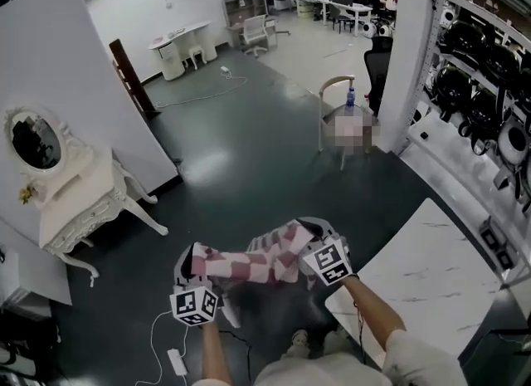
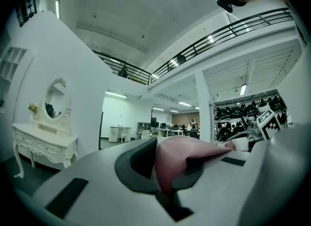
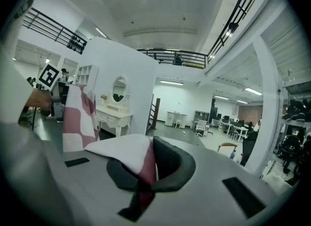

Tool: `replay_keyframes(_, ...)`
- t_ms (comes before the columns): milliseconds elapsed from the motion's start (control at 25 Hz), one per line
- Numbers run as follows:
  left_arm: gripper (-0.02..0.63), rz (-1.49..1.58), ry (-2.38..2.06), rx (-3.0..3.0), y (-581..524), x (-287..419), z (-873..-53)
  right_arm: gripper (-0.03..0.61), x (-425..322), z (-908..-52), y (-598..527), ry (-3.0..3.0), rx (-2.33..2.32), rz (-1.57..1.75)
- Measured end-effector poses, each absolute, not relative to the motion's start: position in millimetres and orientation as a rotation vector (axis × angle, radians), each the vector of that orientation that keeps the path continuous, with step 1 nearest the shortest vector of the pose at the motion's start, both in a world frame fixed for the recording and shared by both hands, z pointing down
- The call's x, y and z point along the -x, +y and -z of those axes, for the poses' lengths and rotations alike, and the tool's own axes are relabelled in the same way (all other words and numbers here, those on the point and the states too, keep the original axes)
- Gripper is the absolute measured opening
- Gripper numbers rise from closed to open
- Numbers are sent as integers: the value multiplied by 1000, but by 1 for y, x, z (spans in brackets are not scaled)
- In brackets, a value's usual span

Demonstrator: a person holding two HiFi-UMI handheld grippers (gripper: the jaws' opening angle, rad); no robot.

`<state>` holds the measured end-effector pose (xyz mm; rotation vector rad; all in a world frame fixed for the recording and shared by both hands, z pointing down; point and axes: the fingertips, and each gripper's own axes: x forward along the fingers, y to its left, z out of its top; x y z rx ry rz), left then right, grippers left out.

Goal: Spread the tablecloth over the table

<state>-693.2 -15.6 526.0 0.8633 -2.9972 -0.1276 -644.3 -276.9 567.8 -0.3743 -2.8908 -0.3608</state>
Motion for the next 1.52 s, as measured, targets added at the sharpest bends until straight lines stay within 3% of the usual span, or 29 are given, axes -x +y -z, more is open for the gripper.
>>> replay_keyframes(240, 26, 90, -2951, -979, -146, 716, -522, 14, 676, -569, -451, -2866, 190, 514)
replay_keyframes(400, 26, 121, -2925, -1114, -248, 723, -502, 14, 648, -525, -608, -2861, -100, 668)
replay_keyframes(560, 26, 151, -2918, -1344, -367, 724, -463, 14, 546, -436, -779, -2811, -548, 850)
replay_keyframes(720, 26, 182, -2863, -1648, -493, 692, -414, 14, 382, -332, -887, -2588, -1008, 1209)
replay_keyframes(840, 26, 113, -2822, -1894, -582, 640, -374, 14, 251, -270, -912, -2364, -1305, 1444)
replay_keyframes(960, 26, 20, -2708, -2096, -658, 578, -373, 14, 136, -269, -917, -2118, -1429, 1491)
replay_keyframes(1280, 26, -131, -2332, -2351, -728, 446, -461, 14, -61, -419, -858, -1725, -1319, 1290)
replay_keyframes(1520, 26, -323, -2117, -2427, -686, 382, -543, 14, -141, -526, -759, -1632, -1278, 1044)
